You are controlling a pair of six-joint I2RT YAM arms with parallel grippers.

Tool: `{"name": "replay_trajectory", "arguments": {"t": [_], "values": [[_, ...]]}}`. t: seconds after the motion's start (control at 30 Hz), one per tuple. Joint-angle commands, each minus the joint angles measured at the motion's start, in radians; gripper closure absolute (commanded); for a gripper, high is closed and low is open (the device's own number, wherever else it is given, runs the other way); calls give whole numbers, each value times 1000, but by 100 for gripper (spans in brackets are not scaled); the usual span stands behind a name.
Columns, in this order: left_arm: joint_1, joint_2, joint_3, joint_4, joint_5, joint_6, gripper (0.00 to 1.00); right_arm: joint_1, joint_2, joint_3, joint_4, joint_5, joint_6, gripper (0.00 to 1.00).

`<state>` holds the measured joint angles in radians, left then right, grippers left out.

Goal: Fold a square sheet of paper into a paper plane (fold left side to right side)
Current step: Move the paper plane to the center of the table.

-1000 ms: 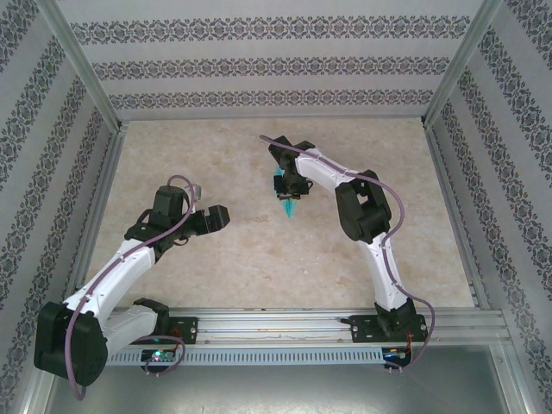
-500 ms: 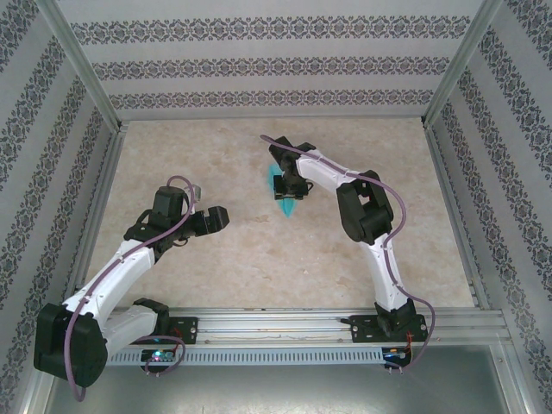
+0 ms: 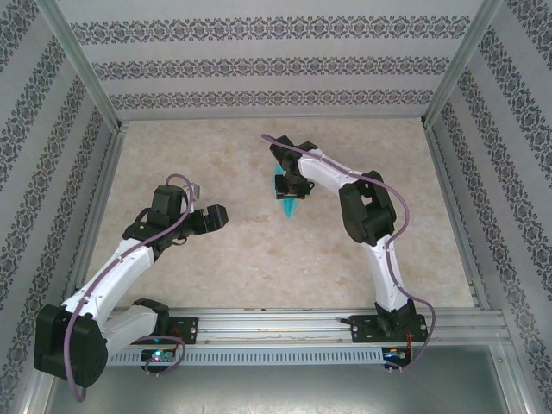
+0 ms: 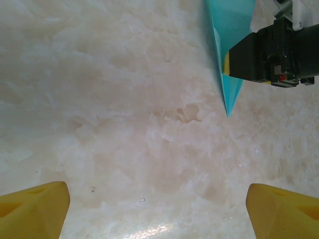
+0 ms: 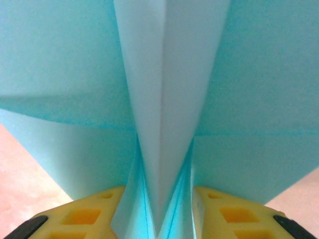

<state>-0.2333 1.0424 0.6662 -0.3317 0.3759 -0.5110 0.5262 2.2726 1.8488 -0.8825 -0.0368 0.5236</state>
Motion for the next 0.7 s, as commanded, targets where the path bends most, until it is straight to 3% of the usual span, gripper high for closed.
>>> {"name": "replay_trajectory", "arguments": {"t": [0.0,0.67], "values": [[15,-15,30,-24,-13,23,9,4,-49,-2,-30,30,-5,60],[18,-26,23,-12,-60,26,8,31,-106,-24,-49,36,-43,55]]}}
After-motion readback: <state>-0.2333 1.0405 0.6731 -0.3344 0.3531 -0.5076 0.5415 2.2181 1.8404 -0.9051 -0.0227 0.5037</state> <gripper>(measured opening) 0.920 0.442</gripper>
